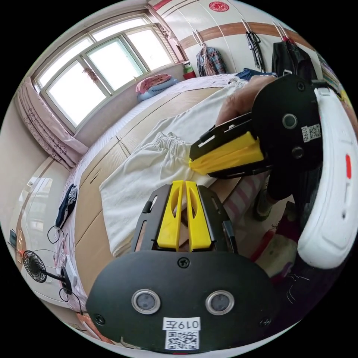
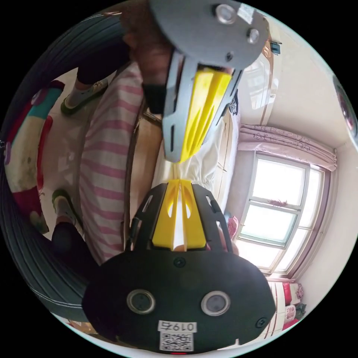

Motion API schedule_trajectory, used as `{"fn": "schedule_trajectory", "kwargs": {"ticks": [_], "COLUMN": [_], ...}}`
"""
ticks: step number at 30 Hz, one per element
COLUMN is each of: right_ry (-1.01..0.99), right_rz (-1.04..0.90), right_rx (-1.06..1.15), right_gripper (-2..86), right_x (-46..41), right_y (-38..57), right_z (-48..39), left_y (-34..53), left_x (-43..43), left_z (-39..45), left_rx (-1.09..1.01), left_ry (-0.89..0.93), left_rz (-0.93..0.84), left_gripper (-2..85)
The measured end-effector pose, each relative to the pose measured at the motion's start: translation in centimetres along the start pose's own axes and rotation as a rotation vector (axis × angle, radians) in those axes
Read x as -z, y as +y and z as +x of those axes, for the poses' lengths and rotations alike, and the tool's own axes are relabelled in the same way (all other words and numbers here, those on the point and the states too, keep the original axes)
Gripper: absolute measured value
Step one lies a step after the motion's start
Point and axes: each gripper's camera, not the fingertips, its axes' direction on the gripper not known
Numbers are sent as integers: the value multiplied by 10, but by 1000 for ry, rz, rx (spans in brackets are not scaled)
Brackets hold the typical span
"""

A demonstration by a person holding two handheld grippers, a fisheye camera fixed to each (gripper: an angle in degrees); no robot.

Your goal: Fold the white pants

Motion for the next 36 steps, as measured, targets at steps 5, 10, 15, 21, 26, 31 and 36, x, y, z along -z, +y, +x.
{"fn": "schedule_trajectory", "kwargs": {"ticks": [5,10,15,21,26,31,36], "right_ry": [29,17,5,5,-1,-2,5], "right_rz": [-16,-23,-29,-40,-44,-47,-53], "right_rx": [-54,-96,-119,-125,-122,-124,-120], "right_gripper": [-9,-9,-9,-9,-9,-9,-9], "right_x": [0,1,2,1,0,-1,-2], "right_y": [1,2,4,4,4,4,2], "right_z": [-6,-5,-5,-8,-9,-11,-14], "left_y": [34,63,78,75,73,72,71], "left_x": [33,37,22,19,9,6,4], "left_z": [-23,-61,-79,-77,-75,-74,-76], "left_rx": [17,-52,-244,-308,-347,-380,-401], "left_ry": [-156,-152,-162,-139,-127,-105,-92], "left_rz": [100,-11,-147,-146,-174,-178,-186], "left_gripper": [9,9,15,28,17,10,9]}}
